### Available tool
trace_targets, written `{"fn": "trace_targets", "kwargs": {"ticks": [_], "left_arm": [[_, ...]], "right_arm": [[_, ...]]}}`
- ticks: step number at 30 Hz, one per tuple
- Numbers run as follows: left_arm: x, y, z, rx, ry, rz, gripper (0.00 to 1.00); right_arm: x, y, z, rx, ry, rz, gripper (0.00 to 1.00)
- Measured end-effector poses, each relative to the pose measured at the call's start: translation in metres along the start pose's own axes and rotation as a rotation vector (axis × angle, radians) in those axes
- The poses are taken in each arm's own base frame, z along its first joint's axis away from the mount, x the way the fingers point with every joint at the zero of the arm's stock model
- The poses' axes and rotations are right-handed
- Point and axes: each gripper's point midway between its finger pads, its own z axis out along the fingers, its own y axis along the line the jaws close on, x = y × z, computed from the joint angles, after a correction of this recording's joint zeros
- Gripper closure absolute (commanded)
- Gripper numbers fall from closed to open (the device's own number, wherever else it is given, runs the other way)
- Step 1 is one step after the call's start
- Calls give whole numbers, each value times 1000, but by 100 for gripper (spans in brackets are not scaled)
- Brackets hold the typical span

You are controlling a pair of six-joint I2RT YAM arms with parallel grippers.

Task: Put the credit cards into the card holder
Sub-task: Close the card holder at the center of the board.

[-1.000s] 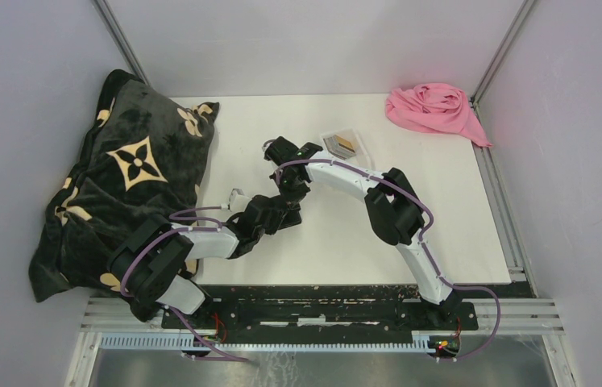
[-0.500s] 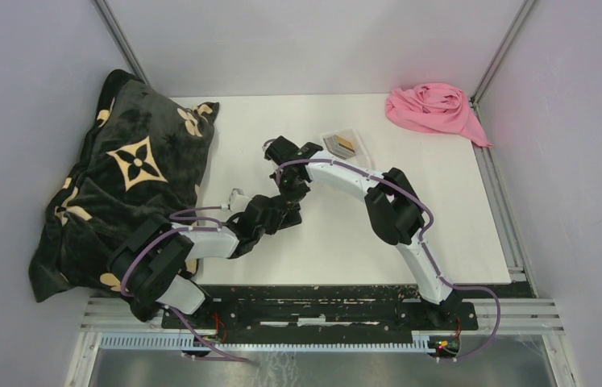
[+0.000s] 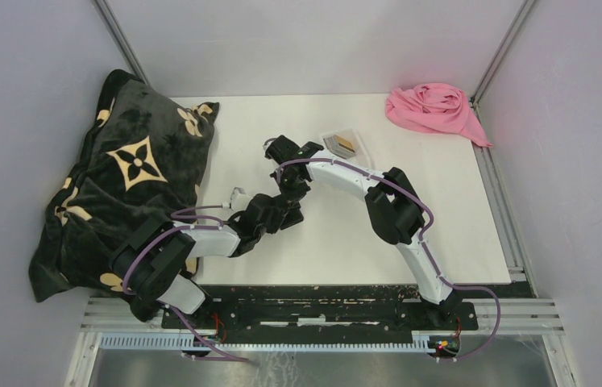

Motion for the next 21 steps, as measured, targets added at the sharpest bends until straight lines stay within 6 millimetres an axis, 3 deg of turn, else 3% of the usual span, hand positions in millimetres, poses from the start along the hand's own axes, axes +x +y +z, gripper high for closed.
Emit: {"fn": "trace_targets", "kwargs": {"ticks": [21], "left_arm": [[-2,1,-3,-2,-4,11,96]], "right_arm": [[0,4,2,3,-4,-10,99]]}}
